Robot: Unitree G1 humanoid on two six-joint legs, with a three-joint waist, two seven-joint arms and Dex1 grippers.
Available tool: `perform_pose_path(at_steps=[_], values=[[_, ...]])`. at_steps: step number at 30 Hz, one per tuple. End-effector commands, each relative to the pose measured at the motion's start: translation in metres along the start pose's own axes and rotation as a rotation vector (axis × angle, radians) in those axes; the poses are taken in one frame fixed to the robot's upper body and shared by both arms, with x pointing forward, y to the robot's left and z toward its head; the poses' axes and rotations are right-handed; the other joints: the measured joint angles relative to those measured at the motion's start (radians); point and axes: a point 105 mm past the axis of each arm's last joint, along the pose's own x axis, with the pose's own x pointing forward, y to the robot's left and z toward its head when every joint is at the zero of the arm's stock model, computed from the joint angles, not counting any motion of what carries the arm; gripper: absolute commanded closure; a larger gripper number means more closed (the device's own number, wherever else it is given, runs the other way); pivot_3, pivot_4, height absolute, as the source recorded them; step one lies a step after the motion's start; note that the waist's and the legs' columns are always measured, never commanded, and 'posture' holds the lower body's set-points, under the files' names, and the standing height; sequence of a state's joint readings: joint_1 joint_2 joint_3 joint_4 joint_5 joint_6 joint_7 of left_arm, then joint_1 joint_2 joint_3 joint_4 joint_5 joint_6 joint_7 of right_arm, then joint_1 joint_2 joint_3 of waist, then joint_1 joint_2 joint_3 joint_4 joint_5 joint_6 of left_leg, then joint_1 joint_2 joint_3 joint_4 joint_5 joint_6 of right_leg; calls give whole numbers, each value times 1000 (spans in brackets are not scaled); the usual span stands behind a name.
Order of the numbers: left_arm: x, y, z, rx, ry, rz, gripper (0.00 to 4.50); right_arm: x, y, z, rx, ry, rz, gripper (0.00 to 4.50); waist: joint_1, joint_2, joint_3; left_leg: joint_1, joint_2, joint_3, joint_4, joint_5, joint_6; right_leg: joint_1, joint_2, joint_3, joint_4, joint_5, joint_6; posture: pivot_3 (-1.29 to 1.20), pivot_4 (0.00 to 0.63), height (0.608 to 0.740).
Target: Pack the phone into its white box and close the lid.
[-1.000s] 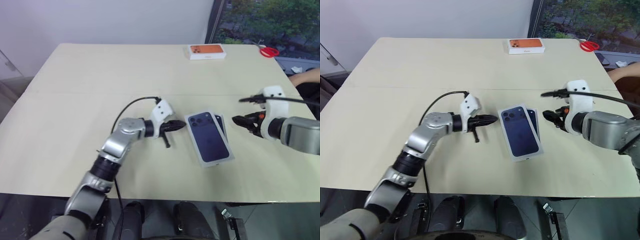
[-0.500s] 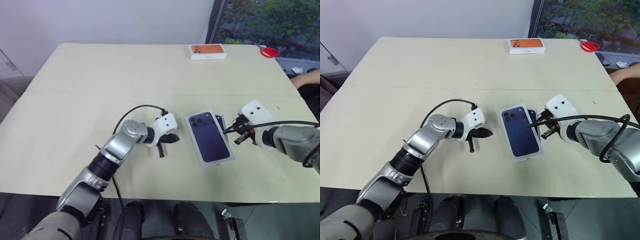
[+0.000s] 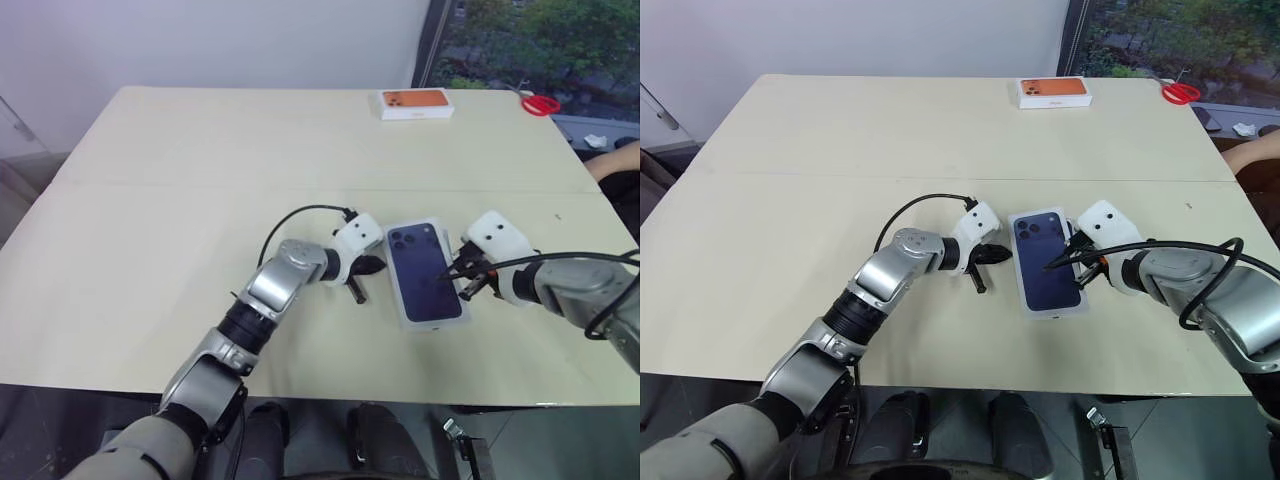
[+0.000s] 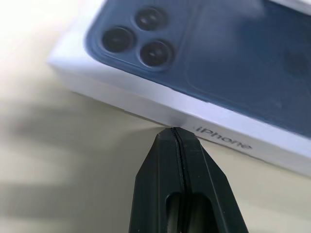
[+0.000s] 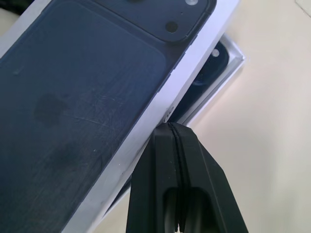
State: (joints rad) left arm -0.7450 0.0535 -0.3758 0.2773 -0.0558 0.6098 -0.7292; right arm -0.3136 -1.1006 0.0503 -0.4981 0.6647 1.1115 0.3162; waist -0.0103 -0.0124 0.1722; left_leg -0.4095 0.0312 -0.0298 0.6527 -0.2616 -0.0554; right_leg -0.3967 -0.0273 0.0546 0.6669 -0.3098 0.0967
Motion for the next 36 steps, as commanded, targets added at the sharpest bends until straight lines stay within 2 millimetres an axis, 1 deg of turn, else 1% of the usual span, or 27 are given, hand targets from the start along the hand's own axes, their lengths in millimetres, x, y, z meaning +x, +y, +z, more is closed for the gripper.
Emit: perform_pose_path(at_steps=[1,4,10,19,27,36], values=[[2,0,26,27,-94,10,4500,-5,-2,10,-13,-46,-17,4471,0,0,0,0,0,0,0,0,0,0,0,0,0,0,0,0,150,740],[5,1,31,11,-122,14,4500,-5,-3,10,1,-45,-24,4471,0,0,0,0,0,0,0,0,0,0,0,0,0,0,0,0,150,740],[8,-5,37,-5,-156,-9,4500,-4,-8,8,34,-40,-48,4471,0,0,0,0,0,0,0,0,0,0,0,0,0,0,0,0,150,740],[10,-8,39,-11,-164,-17,4500,0,-12,0,73,-20,-68,4471,0,0,0,0,0,0,0,0,0,0,0,0,0,0,0,0,150,740],[11,-7,35,-17,-152,-16,4500,4,-12,-5,86,-6,-77,4471,0,0,0,0,0,0,0,0,0,0,0,0,0,0,0,0,150,740],[8,-10,22,-20,-113,-48,4500,2,-15,-11,80,13,-91,4471,0,0,0,0,0,0,0,0,0,0,0,0,0,0,0,0,150,740]])
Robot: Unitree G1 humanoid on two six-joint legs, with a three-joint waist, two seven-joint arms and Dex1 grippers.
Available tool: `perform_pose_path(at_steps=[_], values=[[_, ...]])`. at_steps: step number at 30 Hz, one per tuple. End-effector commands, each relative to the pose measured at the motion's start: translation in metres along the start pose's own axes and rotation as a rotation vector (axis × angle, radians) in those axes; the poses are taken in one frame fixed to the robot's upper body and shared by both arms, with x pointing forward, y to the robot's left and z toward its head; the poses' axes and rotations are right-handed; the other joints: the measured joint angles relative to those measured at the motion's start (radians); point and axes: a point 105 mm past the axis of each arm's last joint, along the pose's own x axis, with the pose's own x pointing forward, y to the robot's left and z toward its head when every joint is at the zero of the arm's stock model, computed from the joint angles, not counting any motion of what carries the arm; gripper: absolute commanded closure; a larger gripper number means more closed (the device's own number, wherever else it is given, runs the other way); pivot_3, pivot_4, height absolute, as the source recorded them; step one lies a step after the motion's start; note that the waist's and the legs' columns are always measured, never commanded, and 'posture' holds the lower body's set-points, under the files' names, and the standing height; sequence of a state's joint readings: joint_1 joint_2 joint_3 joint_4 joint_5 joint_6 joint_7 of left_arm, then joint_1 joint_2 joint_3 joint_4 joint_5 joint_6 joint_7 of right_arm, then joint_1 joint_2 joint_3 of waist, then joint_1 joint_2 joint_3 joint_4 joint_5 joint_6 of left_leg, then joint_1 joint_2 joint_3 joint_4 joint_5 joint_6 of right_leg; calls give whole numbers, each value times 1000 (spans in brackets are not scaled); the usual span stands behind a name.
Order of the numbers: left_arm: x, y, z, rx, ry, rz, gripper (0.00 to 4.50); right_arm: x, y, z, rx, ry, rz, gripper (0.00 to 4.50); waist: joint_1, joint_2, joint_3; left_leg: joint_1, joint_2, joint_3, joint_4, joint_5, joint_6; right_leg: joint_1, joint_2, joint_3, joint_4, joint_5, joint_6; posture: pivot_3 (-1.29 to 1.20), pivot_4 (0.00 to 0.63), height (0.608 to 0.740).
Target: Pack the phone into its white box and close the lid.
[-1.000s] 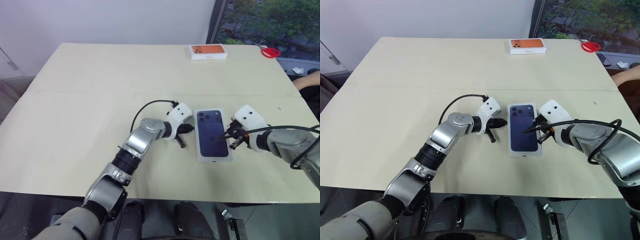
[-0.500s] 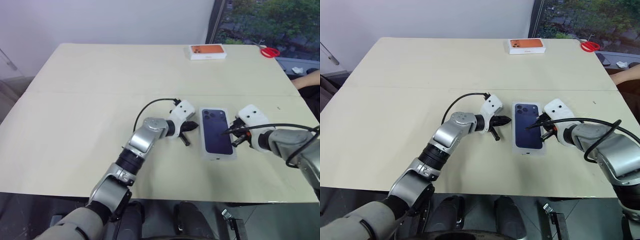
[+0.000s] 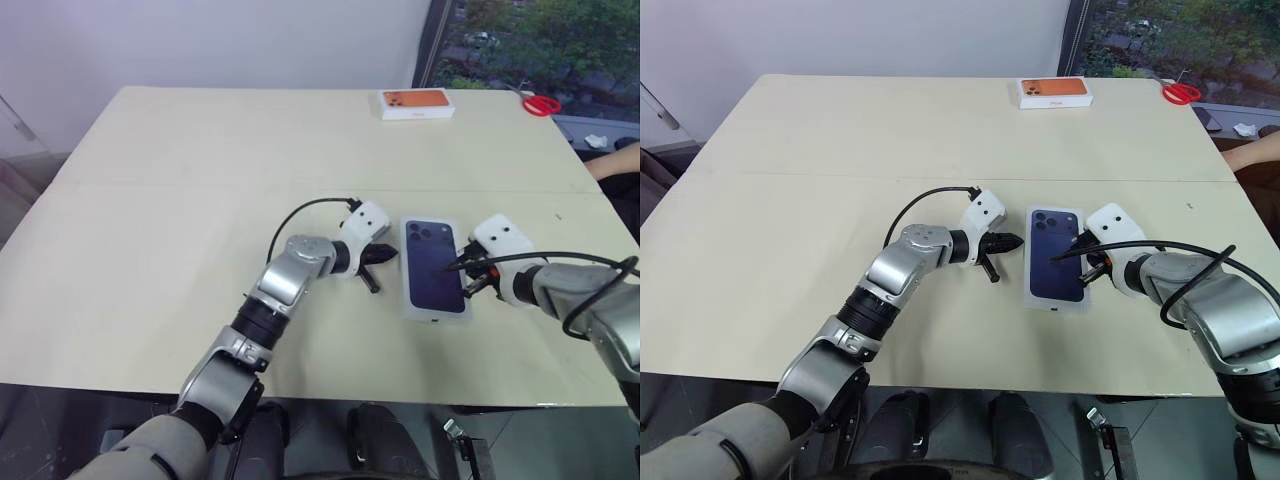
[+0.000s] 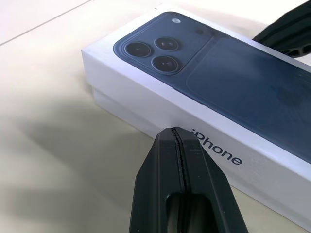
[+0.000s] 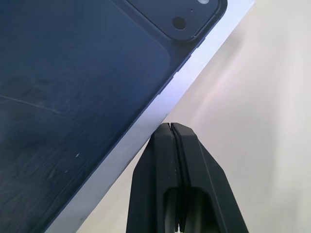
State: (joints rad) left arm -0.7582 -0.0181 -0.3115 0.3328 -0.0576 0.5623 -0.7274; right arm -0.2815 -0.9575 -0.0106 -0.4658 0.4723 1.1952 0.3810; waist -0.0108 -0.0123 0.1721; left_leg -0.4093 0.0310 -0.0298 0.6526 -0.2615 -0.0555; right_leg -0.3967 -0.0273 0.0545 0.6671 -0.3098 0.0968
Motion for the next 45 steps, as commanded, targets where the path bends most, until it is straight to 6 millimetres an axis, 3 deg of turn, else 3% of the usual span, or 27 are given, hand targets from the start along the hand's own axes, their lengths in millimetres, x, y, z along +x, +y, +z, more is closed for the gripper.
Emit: perform_pose_path(at_steps=[1,22,45], values=[[0,-9,7,23,-25,-41,4500,-7,-8,8,-10,-35,-36,4471,0,0,0,0,0,0,0,0,0,0,0,0,0,0,0,0,150,740],[1,-4,19,-4,-77,-1,4500,-7,-7,22,-6,-89,-27,4471,-1,0,0,0,0,0,0,0,0,0,0,0,0,0,0,0,150,740],[12,-4,29,-178,-104,20,4500,5,-7,34,76,-117,1,4471,-1,0,0,0,0,0,0,0,0,0,0,0,1,0,0,0,150,740]])
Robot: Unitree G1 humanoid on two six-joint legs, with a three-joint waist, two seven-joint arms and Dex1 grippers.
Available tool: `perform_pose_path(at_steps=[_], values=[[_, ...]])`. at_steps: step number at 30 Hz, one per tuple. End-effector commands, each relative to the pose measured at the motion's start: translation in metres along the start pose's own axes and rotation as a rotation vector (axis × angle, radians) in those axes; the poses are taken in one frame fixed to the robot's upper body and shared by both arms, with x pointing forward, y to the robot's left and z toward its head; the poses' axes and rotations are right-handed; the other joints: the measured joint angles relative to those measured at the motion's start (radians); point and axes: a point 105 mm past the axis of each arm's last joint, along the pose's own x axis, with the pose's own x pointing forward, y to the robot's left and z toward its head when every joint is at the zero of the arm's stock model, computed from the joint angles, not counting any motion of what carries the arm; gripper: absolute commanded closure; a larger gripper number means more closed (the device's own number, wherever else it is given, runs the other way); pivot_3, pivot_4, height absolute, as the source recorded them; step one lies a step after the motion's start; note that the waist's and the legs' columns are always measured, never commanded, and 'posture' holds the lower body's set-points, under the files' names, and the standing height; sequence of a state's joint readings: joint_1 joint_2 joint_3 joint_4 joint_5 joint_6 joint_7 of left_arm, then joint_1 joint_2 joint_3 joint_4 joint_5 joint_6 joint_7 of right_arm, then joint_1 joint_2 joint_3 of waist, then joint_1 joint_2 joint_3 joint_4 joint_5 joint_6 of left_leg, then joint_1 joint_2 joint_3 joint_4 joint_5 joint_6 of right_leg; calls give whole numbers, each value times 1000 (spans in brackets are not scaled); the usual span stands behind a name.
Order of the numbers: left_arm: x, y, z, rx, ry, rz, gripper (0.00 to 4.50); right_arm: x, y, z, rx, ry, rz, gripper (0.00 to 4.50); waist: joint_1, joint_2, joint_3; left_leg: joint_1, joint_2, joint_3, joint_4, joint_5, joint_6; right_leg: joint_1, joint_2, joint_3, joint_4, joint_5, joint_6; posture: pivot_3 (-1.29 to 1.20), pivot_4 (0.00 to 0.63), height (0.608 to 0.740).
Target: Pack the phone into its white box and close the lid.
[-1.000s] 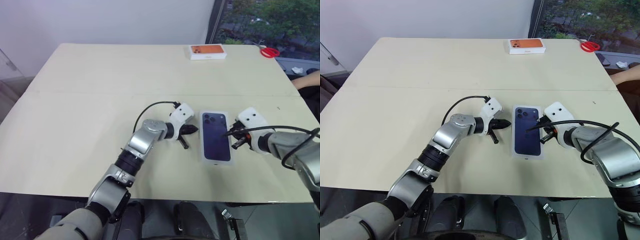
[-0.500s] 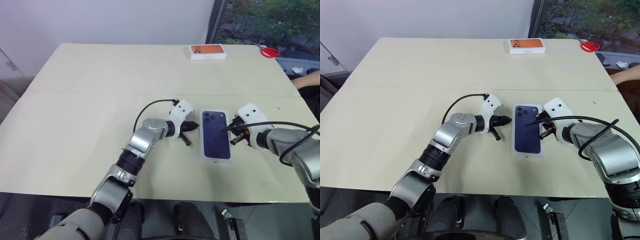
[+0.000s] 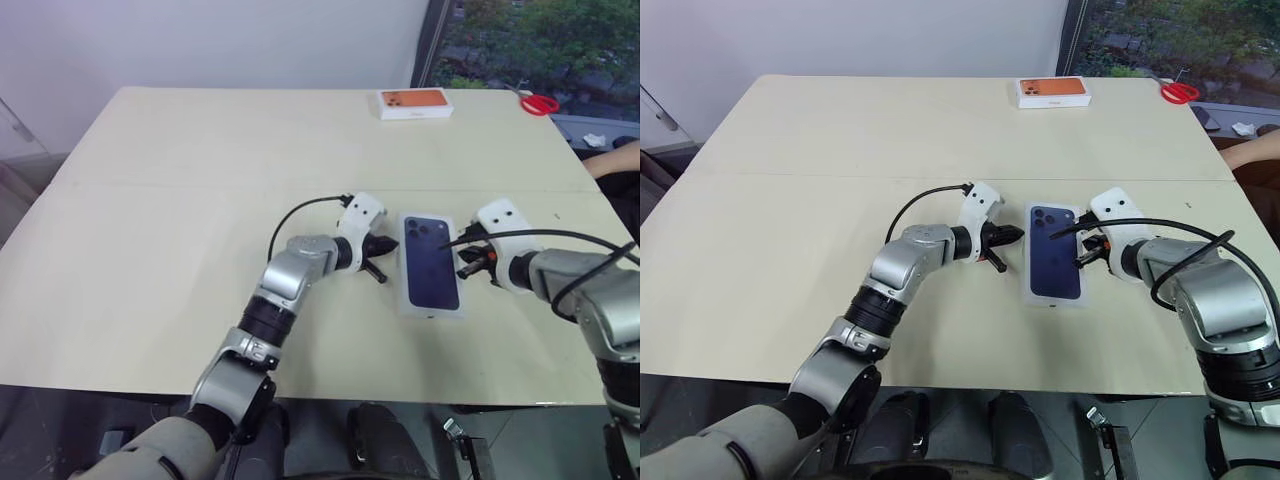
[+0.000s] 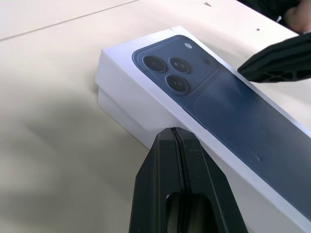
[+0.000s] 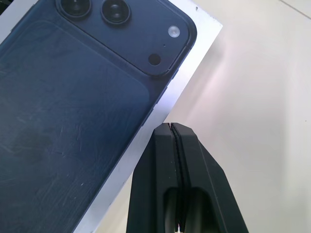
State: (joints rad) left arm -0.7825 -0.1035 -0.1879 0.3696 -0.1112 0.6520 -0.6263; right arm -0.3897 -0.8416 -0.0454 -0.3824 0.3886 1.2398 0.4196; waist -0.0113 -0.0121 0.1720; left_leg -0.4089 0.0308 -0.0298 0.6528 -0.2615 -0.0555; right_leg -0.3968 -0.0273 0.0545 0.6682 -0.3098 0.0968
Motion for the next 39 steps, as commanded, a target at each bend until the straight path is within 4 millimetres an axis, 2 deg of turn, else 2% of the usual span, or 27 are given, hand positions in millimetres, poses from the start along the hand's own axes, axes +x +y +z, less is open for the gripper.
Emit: perform_pose_path(at_steps=[1,7,10,13,16,20,22,25,29,36,39], values=[[7,-15,14,7,-33,-52,4500,-3,6,14,-21,-55,25,4471,0,0,0,0,0,0,0,0,0,0,0,0,0,0,0,0,150,740],[3,-3,5,-29,-3,-12,4500,-3,2,8,-42,-35,-4,4471,1,0,0,0,0,0,0,0,0,0,0,0,0,0,0,0,150,740],[-3,4,7,-44,-18,5,4500,-8,-3,8,-46,-39,-20,4471,0,0,0,0,0,0,0,0,0,0,0,0,0,0,0,0,150,740],[-14,12,20,-37,-71,9,4500,-20,-11,11,-58,-56,-44,4471,0,0,0,0,0,0,0,0,0,0,0,0,0,0,0,0,150,740],[-20,11,39,-17,-130,-13,4500,-31,-11,14,-70,-81,-27,4471,0,0,0,0,0,0,0,0,0,0,0,0,0,0,0,0,150,740],[-9,3,56,36,-138,-39,4500,-40,3,12,-60,-111,67,4471,7,0,0,0,0,0,0,0,0,1,0,-1,0,0,0,0,150,740],[1,-1,57,67,-108,-44,4500,-43,14,6,-74,-102,116,4471,9,0,0,0,-1,-1,0,0,0,2,0,-1,-1,0,0,0,150,740],[13,-1,51,77,-53,-35,4500,-46,27,-3,-83,-86,173,4471,14,0,0,1,-1,0,0,0,0,2,-1,-1,-2,0,0,0,150,740],[29,1,19,111,146,-1,4500,-44,40,-19,-40,-52,203,4471,9,0,0,1,-1,-1,0,0,0,2,0,-1,-1,0,0,0,150,740],[30,8,-9,124,280,35,4500,-35,49,-38,40,17,209,4471,1,-1,-1,3,-1,-2,0,0,0,5,0,-1,-1,0,0,0,150,740],[28,9,-12,120,286,35,4500,-33,51,-42,58,33,210,4471,1,-3,-2,5,-1,-2,0,0,0,7,0,-2,-2,0,0,0,150,740]])
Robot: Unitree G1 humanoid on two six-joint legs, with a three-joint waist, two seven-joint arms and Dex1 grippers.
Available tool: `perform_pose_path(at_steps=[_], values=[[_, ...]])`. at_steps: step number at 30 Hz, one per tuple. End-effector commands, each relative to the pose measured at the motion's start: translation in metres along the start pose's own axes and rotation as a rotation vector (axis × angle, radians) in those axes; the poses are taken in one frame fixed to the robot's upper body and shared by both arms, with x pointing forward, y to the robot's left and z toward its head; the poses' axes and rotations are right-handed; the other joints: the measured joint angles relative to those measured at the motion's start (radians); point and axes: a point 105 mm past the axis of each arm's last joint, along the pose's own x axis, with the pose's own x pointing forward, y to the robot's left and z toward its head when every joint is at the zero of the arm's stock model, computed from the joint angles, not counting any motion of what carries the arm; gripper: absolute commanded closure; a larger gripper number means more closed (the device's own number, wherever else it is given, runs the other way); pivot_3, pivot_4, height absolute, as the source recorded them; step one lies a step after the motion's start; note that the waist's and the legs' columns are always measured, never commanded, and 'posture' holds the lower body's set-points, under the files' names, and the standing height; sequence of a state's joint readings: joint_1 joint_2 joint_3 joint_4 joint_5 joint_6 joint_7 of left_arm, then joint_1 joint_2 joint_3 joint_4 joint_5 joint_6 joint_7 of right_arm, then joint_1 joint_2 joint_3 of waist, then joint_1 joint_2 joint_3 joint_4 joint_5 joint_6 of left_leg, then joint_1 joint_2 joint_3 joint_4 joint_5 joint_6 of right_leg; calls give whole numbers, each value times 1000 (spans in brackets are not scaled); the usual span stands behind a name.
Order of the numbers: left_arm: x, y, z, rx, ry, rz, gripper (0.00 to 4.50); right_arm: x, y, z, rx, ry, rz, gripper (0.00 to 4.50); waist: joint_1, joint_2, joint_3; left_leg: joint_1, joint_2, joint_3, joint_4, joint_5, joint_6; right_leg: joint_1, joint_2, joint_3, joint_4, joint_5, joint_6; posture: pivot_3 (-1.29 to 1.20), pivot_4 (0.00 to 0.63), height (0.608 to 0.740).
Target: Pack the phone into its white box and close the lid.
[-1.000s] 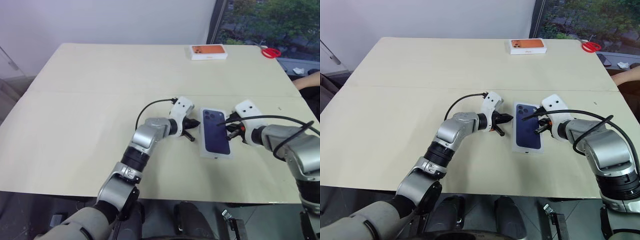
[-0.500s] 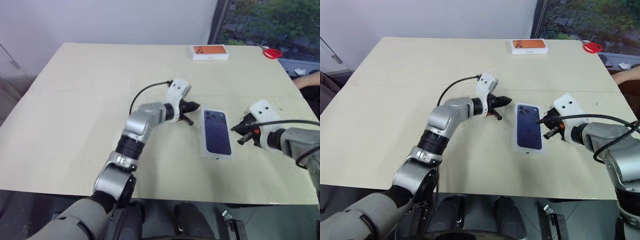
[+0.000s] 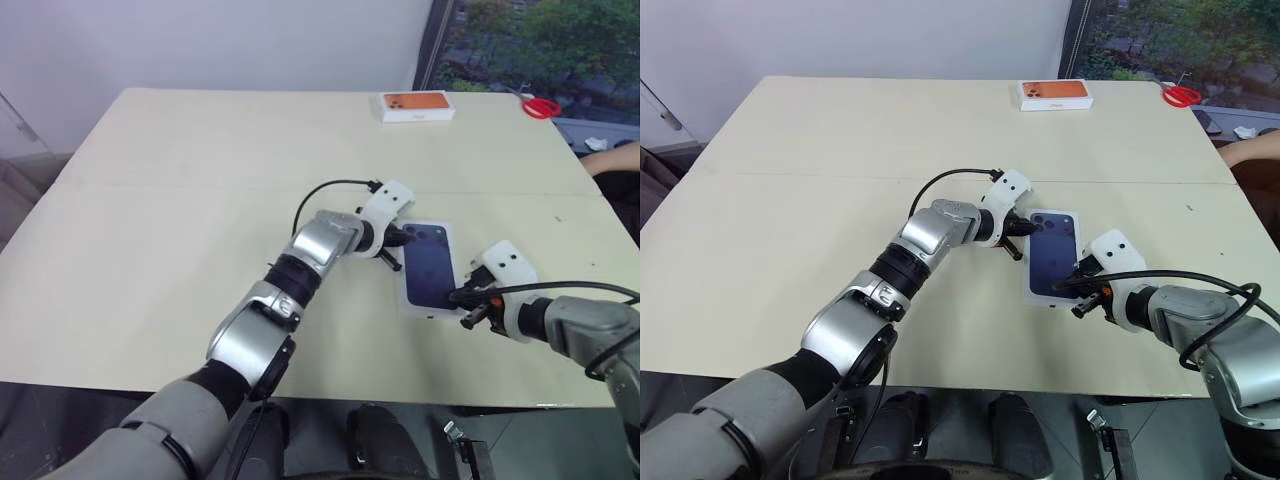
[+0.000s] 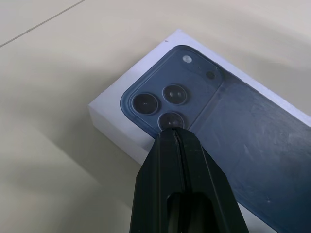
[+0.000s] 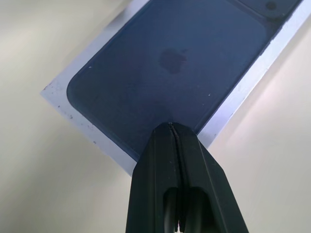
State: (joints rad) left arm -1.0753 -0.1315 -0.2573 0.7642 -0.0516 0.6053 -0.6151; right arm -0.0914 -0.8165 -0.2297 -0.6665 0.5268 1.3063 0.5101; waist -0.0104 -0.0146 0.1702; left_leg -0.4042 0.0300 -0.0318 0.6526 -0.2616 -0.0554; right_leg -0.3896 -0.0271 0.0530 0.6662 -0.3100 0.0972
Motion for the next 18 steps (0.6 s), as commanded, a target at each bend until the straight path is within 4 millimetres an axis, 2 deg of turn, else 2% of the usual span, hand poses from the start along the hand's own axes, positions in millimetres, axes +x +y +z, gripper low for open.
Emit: perform_pose_path(at_steps=[1,3,5,7,10,12,14,18], values=[[2,3,-22,-13,83,12,4500,2,4,-6,17,28,4,4471,0,-1,0,0,0,0,0,0,0,0,0,0,0,0,0,0,150,740],[-3,7,-19,-28,47,20,4500,2,2,-5,16,26,-12,4471,0,-1,-1,1,0,0,0,0,0,0,0,0,0,0,0,0,150,740],[-13,17,-5,-36,-52,47,4500,1,-5,5,-13,-19,-48,4471,-3,-1,-1,1,0,0,-1,0,0,0,0,0,0,0,0,0,150,740],[-34,29,13,-54,-189,65,4500,-2,-16,23,-24,-110,-109,4471,-8,0,0,1,1,0,-1,0,0,0,0,0,0,0,0,0,150,740],[-68,42,24,-47,-321,88,4500,-7,-26,44,-44,-247,-174,4471,-11,0,0,-1,1,1,-2,0,0,-5,1,2,3,0,0,0,150,740],[-112,60,20,-17,-422,146,4500,-8,-39,58,-51,-343,-223,4471,-11,0,0,-3,1,1,-2,1,-1,-8,1,2,4,0,0,0,150,740],[-151,73,5,19,-461,221,4500,-4,-47,67,-31,-401,-225,4471,-10,1,0,-3,2,2,-3,2,-4,-8,0,3,4,0,0,0,150,740],[-193,89,-32,55,-410,335,4500,4,-49,80,14,-492,-175,4471,1,1,0,-2,2,2,-2,3,-5,-7,-1,2,4,0,0,0,150,740]])
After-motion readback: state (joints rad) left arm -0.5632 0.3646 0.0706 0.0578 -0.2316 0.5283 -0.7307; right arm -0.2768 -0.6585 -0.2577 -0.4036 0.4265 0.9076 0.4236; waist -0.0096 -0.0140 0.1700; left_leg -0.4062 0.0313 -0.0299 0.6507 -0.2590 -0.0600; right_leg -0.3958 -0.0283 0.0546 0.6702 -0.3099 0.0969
